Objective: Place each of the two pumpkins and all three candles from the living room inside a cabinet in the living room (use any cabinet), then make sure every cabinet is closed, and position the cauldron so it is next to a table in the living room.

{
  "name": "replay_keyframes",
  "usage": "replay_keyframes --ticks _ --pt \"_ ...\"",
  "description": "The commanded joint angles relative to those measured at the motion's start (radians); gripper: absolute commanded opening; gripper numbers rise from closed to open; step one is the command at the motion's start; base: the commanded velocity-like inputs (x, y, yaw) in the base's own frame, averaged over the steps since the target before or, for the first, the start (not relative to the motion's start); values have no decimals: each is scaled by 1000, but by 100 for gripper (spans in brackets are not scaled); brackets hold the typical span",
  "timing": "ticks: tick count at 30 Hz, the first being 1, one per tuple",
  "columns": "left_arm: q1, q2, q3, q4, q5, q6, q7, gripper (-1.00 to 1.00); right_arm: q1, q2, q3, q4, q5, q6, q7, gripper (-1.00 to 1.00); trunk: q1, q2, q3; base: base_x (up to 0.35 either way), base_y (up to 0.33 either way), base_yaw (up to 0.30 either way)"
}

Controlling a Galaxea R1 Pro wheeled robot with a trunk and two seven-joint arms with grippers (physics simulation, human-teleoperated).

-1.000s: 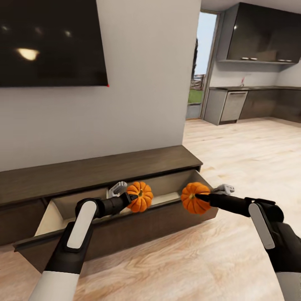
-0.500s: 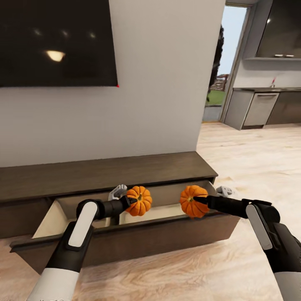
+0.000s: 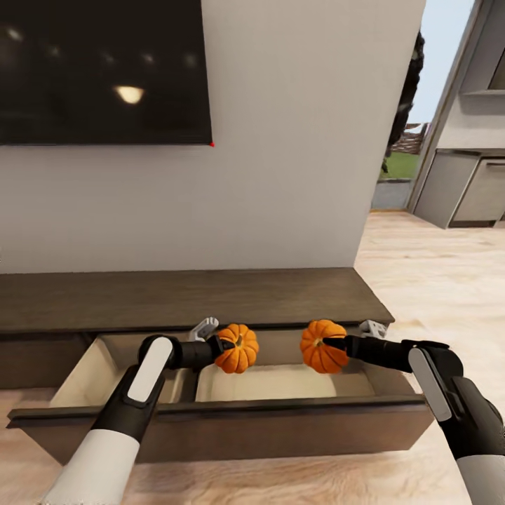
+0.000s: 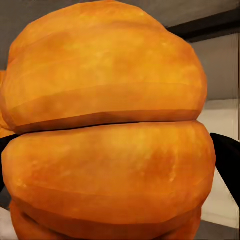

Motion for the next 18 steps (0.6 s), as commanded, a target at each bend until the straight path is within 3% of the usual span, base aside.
replay_keyframes --ticks 1,10,14,18 --pt "-4 0 -1 13 20 -1 6 -100 -1 0 -1 3 -3 5 9 -100 0 -1 -1 256 -239 75" --pt "-29 -10 -18 87 16 29 0 -100 -1 0 35 112 -4 5 10 -100 0 -1 -1 191 -196 16" --pt "-30 -12 -109 93 16 34 0 -100 -2 1 51 161 -4 51 10 -100 0 -1 -1 30 -30 1" --pt "-30 -8 -131 97 18 34 -2 -100 -2 5 54 170 -3 57 10 -100 0 -1 -1 6 -7 0"
